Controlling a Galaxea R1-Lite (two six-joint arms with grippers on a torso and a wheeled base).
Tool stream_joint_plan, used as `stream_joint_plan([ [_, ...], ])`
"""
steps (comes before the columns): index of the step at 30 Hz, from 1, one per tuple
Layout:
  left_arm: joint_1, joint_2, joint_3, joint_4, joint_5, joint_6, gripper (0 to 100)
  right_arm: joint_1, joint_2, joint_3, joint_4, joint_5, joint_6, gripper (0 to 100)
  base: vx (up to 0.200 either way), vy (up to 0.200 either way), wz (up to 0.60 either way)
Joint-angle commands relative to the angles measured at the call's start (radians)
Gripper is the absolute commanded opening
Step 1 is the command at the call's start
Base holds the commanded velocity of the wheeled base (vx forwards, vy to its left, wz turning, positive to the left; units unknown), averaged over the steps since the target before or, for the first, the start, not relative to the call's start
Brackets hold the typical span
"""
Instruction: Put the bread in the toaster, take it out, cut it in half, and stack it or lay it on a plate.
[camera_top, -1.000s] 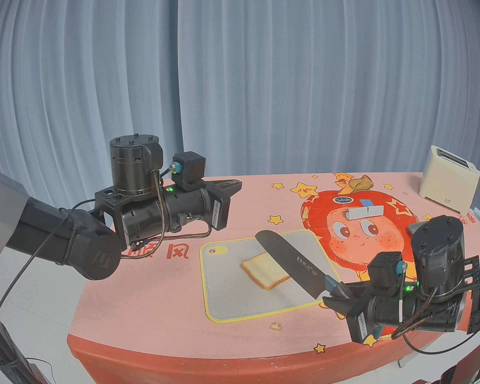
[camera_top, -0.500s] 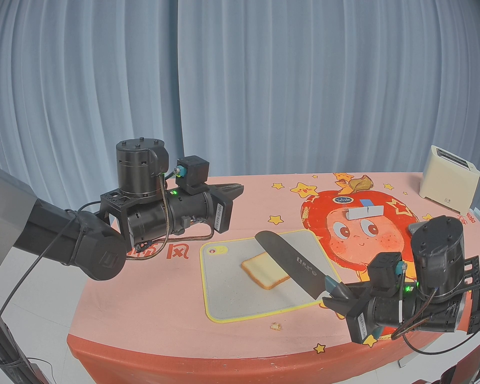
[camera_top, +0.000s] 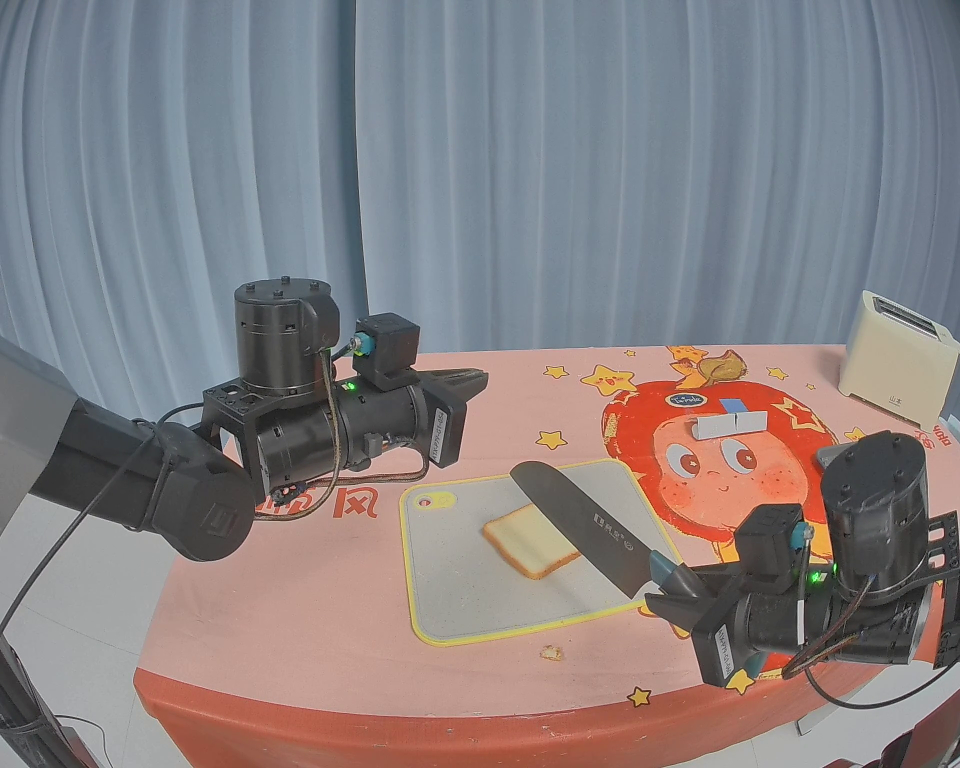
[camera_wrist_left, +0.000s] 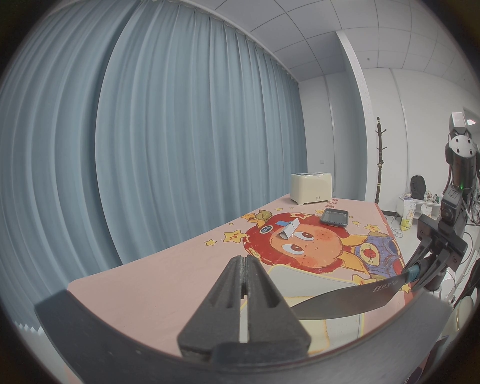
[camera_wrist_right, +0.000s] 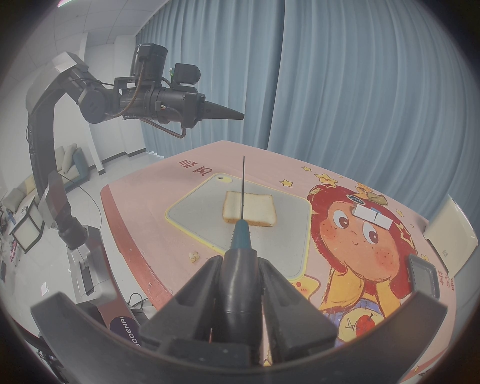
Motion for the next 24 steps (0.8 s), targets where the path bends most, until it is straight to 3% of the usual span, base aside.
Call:
stream_joint_plan([
  [1, 0.001, -0.001, 0.002, -0.002, 0.0, 0.001, 0, 0.001, 0.001, -0.002, -0.002, -0.004, -0.002, 0, 0.0, 0.0, 0.0],
  [15, -0.02, -0.001, -0.005, 0.0, -0.002, 0.001, 0, 0.01, 0.063, -0.011, -0.014, -0.014, -0.015, 0, 0.0, 0.0, 0.0],
  [19, -0.022, 0.022, -0.012, -0.002, 0.0, 0.001, 0, 0.011, 0.075, -0.011, -0.014, -0.041, -0.016, 0, 0.0, 0.0, 0.0],
  [24, -0.02, 0.057, -0.058, -0.002, 0.0, 0.0, 0, 0.008, 0.074, -0.011, -0.014, -0.044, -0.016, 0, 0.0, 0.0, 0.0],
])
